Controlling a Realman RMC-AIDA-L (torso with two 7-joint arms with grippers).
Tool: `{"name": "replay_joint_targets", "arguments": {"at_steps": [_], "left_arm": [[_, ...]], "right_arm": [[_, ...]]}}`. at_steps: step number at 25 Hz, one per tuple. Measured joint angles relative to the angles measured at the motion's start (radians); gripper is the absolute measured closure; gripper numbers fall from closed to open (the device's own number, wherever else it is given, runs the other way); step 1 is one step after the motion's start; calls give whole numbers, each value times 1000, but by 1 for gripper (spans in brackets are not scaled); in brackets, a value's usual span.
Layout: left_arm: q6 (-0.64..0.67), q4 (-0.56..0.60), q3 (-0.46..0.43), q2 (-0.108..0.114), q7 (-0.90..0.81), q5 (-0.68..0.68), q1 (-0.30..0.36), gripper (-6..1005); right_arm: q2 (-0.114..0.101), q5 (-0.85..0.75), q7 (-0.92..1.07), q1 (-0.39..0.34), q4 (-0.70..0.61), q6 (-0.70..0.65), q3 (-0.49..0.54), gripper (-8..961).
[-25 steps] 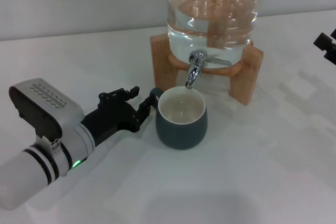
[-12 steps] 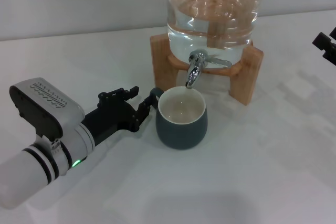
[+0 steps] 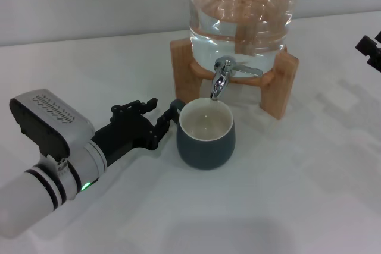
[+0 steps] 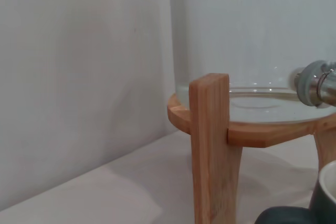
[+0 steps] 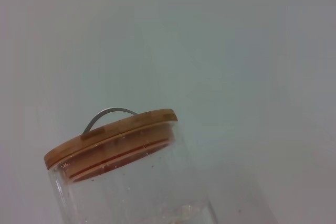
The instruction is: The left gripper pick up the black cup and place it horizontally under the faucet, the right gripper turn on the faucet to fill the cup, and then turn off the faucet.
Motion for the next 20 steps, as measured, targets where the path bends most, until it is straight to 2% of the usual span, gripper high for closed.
{"name": "replay_joint_targets", "arguments": {"at_steps": [20], "left_arm": [[-6, -53, -73, 3, 48, 0, 86, 609]], "right_arm": [[-4, -3, 0, -2, 2, 0, 15, 111]]}}
